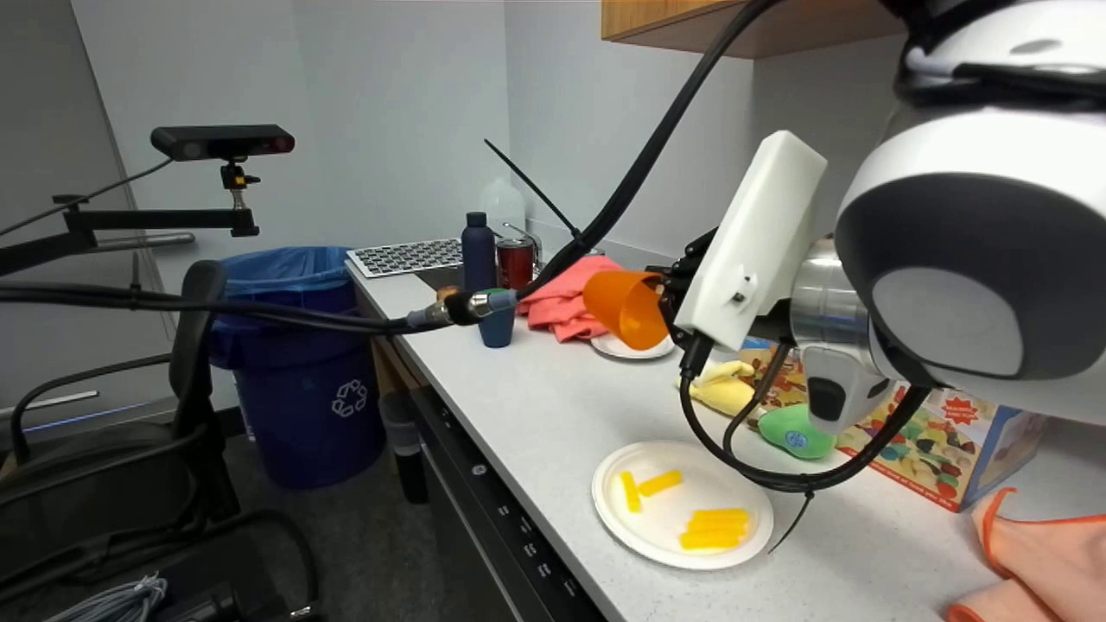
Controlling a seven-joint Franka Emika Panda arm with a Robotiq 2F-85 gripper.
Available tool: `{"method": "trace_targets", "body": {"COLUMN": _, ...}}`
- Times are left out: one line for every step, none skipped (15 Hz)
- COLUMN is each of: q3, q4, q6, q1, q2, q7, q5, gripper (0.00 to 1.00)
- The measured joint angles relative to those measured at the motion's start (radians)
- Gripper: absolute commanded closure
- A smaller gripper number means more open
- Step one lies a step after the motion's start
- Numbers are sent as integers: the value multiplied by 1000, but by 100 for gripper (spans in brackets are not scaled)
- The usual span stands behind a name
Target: Transfer the chips onto the plate from the orange cup.
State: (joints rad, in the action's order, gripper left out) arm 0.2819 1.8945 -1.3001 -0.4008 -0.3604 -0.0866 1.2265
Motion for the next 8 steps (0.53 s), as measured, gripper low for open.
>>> {"method": "trace_targets", "body": {"q3": 0, "q4": 0, "q6": 9, "q1": -7, "q2": -11, "q7": 5, "q5": 29, "gripper": 99}}
{"method": "trace_targets", "body": {"q3": 0, "q4": 0, "q6": 18, "q1": -14, "q2": -23, "q7": 13, "q5": 60, "gripper": 99}}
{"method": "trace_targets", "body": {"q3": 0, "q4": 1, "q6": 25, "q1": -19, "q2": -35, "q7": 23, "q5": 89, "gripper": 99}}
{"method": "trace_targets", "body": {"q3": 0, "q4": 1, "q6": 26, "q1": -22, "q2": -46, "q7": 34, "q5": 114, "gripper": 99}}
{"method": "trace_targets", "body": {"q3": 0, "q4": 2, "q6": 26, "q1": -23, "q2": -56, "q7": 46, "q5": 139, "gripper": 99}}
{"method": "trace_targets", "body": {"q3": 0, "q4": 2, "q6": 26, "q1": -24, "q2": -64, "q7": 57, "q5": 164, "gripper": 99}}
{"method": "trace_targets", "body": {"q3": 0, "q4": 3, "q6": 26, "q1": -24, "q2": -71, "q7": 68, "q5": 187, "gripper": 99}}
{"method": "trace_targets", "body": {"q3": 0, "q4": 4, "q6": 26, "q1": -24, "q2": -76, "q7": 77, "q5": 210, "gripper": 99}}
